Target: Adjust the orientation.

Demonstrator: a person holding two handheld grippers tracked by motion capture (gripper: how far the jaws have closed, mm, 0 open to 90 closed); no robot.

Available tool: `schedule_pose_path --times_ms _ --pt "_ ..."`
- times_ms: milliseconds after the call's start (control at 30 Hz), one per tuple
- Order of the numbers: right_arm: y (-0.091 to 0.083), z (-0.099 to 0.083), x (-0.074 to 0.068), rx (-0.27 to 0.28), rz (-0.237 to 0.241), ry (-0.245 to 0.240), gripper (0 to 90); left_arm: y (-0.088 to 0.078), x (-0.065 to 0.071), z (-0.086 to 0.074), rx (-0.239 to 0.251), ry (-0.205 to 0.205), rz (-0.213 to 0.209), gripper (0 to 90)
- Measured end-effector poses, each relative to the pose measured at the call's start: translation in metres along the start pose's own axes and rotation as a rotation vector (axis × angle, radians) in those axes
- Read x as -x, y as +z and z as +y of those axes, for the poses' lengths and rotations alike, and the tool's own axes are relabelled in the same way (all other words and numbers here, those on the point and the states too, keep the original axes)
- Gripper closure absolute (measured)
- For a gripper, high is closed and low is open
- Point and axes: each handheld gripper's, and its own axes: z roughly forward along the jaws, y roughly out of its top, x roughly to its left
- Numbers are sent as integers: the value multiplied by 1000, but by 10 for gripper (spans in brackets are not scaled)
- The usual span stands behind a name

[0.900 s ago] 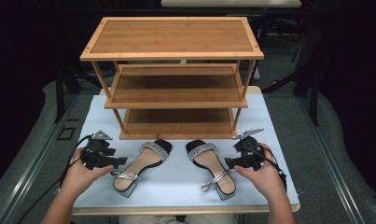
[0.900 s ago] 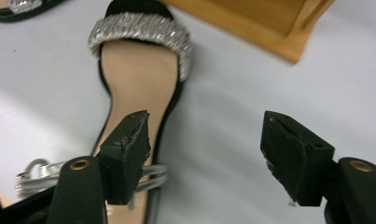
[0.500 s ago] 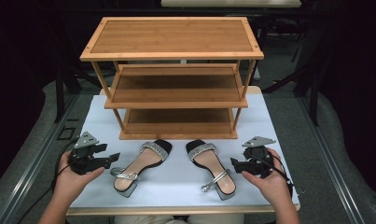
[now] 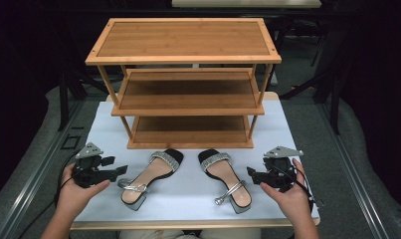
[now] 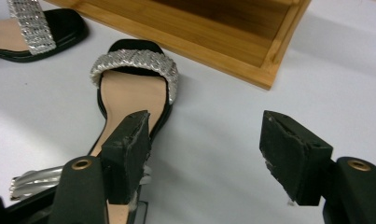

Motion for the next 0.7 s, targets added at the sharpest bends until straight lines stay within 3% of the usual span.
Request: schedule_pose_path --times_ms 300,533,600,700 --pt "2 -6 9 5 -25 51 332 0 4 5 -6 5 21 354" --pt "3 -5 4 -2 -15 41 331 5 8 26 -118 66 49 340" --pt "3 -5 4 -1 -18 41 331 7 7 29 -140 63 45 344" --pt "5 -6 5 4 -15 56 331 13 6 36 -212 51 9 339"
